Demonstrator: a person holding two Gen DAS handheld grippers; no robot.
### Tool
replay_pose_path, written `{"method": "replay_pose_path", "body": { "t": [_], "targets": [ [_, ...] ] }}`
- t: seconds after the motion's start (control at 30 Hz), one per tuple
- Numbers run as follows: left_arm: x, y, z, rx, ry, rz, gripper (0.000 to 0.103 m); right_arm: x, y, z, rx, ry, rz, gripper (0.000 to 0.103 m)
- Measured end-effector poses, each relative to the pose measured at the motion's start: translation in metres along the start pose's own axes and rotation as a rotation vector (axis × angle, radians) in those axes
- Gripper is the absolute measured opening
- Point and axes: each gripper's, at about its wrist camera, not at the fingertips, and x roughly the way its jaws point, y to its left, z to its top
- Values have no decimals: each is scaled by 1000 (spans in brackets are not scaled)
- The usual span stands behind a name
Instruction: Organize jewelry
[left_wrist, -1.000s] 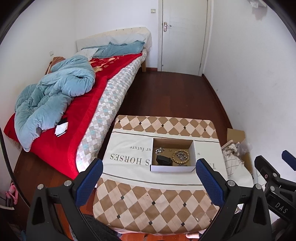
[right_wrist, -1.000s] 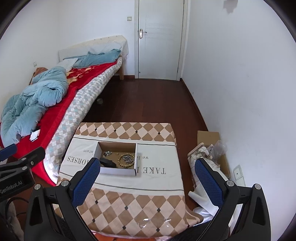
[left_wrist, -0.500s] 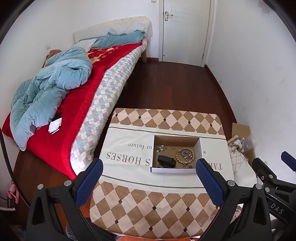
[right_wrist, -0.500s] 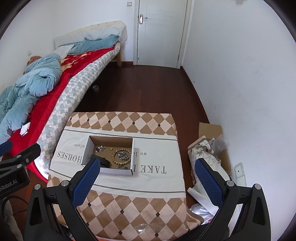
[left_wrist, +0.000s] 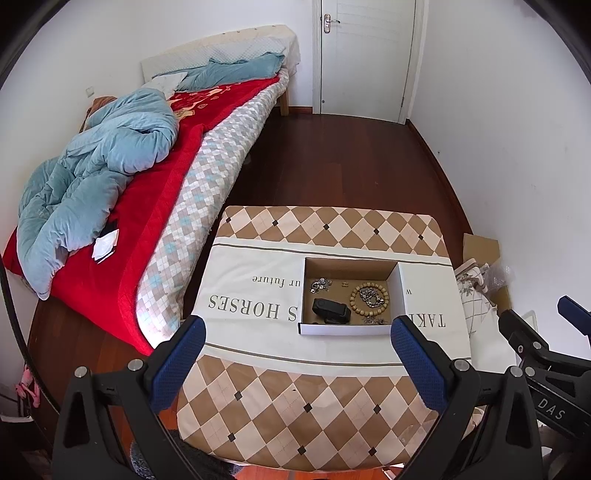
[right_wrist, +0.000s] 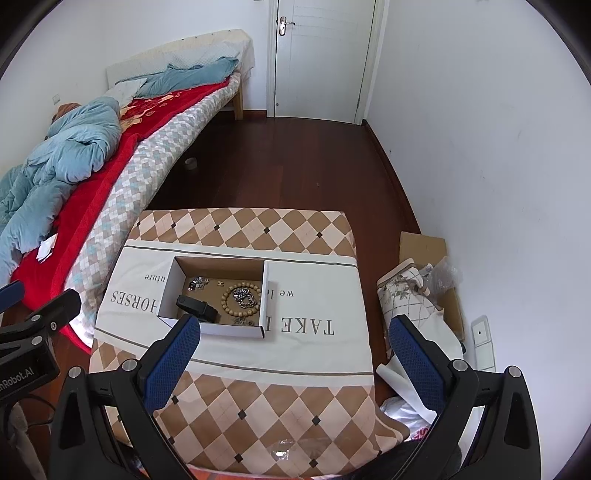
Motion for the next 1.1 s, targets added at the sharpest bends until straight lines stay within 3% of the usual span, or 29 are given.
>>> {"method": "replay_pose_path", "body": {
  "t": [1.1],
  "targets": [
    [-2,11,-11,-5,2,15,102,-7,7,0,-15,1,17,103]
  ]
}}
